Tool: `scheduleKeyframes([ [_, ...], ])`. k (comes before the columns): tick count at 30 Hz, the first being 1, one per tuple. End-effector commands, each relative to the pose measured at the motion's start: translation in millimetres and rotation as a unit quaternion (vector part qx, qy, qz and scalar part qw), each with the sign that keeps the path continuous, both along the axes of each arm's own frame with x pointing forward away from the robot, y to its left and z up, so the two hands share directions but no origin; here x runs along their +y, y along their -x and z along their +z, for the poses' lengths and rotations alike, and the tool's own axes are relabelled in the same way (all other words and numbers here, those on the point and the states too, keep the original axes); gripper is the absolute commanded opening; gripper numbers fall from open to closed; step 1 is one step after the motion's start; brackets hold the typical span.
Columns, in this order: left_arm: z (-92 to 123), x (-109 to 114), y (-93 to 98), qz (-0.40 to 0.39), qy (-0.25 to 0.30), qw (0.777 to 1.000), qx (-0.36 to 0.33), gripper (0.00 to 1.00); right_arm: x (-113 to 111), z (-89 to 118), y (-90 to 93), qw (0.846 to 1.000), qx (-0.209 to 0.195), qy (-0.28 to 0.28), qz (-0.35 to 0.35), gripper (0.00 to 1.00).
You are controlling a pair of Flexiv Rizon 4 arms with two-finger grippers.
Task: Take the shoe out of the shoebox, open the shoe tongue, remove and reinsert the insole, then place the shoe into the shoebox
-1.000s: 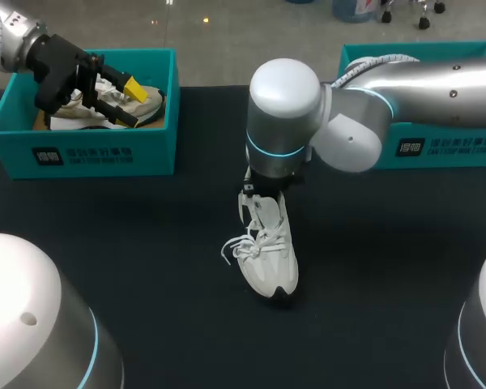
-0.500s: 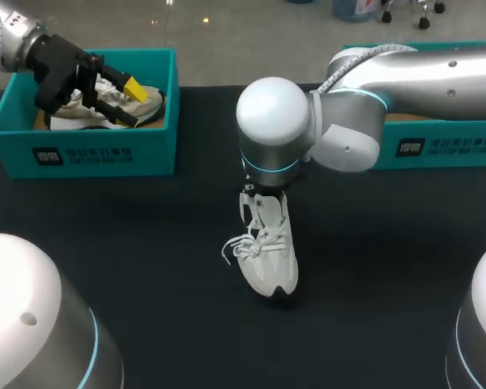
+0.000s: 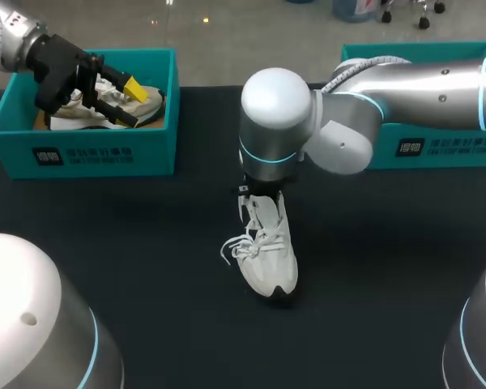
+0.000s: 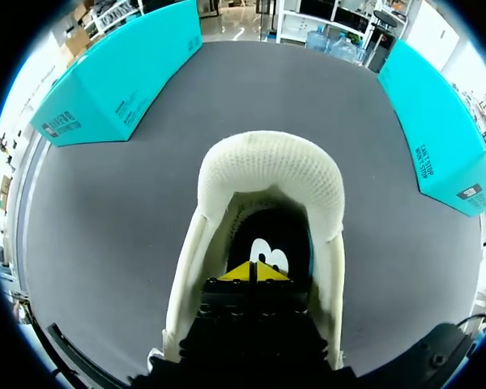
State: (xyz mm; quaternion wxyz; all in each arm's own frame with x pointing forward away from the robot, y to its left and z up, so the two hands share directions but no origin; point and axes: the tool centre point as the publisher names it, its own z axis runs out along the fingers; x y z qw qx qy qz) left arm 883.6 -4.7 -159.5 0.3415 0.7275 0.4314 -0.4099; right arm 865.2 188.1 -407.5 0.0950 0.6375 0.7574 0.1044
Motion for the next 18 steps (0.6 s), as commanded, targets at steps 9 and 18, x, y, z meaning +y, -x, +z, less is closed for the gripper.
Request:
scheduleKeyframes([
  [9,0.3,0.5,0.0,-0.001,-0.001,1.000,-0.001,1.00,-6.2,33.8,-12.6,0.999,-0.007,0.033,0.001,0.00],
  [18,0.3,0.5,0.0,-0.001,-0.001,1.000,-0.001,1.00,-4.5,0.3,-8.6,0.999,0.031,0.035,0.001,0.00],
])
